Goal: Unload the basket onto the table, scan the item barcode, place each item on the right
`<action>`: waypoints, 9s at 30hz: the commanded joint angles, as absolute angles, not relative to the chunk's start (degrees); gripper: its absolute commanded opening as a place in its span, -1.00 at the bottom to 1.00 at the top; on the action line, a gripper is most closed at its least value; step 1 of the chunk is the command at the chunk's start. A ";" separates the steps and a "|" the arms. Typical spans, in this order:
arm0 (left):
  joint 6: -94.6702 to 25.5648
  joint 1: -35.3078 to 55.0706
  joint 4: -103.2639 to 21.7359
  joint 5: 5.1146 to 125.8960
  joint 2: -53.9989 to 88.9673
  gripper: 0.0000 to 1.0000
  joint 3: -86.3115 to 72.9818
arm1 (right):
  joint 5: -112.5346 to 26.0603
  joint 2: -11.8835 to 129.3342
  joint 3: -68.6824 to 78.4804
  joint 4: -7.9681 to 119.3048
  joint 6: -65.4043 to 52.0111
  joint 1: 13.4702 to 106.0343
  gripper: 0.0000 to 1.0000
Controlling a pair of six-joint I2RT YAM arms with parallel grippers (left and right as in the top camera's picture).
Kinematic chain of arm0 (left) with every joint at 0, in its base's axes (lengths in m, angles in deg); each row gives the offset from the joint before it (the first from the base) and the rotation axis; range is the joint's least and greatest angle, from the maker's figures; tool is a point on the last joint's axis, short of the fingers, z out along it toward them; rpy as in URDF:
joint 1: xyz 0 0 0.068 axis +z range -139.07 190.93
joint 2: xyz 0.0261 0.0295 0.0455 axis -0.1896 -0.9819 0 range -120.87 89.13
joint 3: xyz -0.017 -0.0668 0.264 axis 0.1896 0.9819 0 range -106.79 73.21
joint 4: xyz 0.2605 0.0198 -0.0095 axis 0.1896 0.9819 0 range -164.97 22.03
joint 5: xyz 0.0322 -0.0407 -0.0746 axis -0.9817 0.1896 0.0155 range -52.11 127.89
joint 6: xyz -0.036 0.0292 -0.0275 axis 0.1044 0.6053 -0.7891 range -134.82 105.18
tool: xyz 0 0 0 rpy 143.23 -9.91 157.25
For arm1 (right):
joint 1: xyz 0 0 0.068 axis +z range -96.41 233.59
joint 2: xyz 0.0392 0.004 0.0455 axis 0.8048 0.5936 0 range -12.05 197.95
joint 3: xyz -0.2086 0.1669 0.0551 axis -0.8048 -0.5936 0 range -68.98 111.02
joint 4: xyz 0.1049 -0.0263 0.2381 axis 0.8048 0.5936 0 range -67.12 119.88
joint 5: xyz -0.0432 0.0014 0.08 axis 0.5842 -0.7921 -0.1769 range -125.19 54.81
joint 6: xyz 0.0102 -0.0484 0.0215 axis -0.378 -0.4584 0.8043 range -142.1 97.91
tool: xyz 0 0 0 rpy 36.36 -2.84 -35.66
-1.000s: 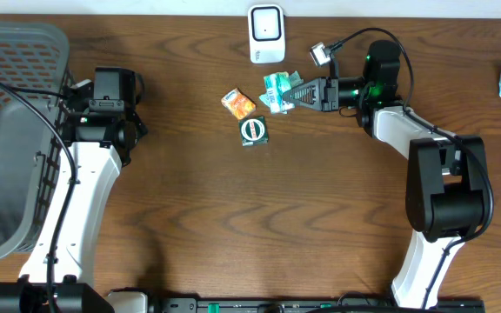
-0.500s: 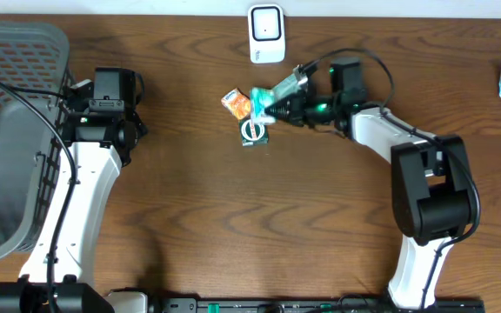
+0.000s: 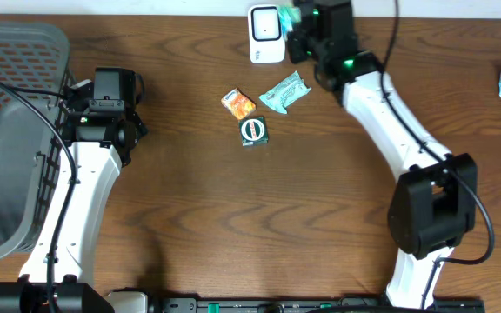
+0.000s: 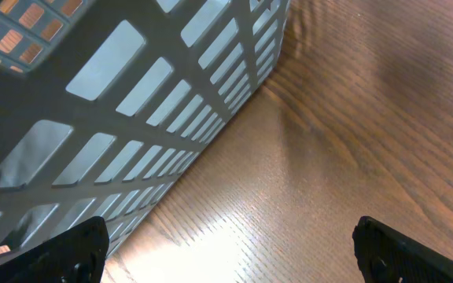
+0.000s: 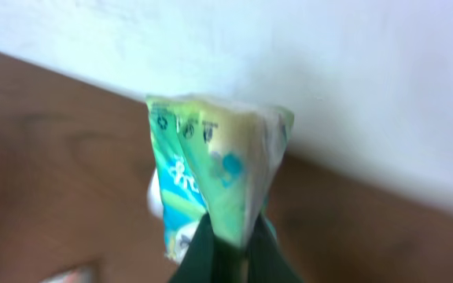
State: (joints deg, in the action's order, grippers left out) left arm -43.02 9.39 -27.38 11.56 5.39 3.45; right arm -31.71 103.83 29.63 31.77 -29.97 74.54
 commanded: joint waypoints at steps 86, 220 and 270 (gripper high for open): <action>-42.28 9.63 -27.25 10.21 5.10 0.95 3.61 | -59.64 124.37 52.91 78.48 -2.00 62.71 0.98; -42.28 9.63 -27.25 10.21 5.10 0.95 3.61 | -34.29 115.67 39.01 83.92 -15.16 75.68 -0.98; -42.28 9.63 -27.25 10.21 5.10 0.95 3.61 | -1.65 116.59 47.09 66.21 -27.35 58.01 -0.98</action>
State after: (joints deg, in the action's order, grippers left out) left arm -43.02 9.39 -27.40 11.56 5.34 3.45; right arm -4.08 116.13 48.49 63.11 -27.15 64.13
